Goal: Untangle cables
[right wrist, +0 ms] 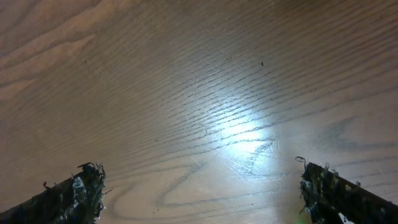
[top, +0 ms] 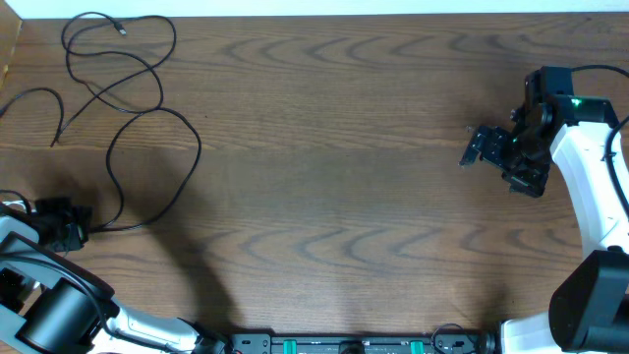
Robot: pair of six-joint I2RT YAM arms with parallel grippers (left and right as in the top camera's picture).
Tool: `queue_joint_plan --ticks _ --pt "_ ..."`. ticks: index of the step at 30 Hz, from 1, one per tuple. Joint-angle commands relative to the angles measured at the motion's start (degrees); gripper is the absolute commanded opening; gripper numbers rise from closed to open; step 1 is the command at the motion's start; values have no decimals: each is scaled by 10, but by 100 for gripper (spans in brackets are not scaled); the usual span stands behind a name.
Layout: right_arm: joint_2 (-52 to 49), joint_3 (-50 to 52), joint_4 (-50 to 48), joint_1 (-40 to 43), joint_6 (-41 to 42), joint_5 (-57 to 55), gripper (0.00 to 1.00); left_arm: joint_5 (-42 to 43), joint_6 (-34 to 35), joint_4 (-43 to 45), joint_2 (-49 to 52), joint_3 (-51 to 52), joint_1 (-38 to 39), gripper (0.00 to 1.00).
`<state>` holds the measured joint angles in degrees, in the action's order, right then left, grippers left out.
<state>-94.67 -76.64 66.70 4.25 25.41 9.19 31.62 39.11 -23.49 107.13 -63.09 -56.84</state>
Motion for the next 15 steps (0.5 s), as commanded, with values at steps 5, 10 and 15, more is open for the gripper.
queue_joint_plan --ticks 5,10,15 --pt "-4 4 2 -2 -2 0 99 0 -18 -7 0 -16 2 59" --pt "-4 4 2 -2 -2 0 99 -164 -14 -76 -1 -16 2 80" --pt "-4 4 2 -2 -2 0 99 -255 -14 -102 -1 -16 2 84"
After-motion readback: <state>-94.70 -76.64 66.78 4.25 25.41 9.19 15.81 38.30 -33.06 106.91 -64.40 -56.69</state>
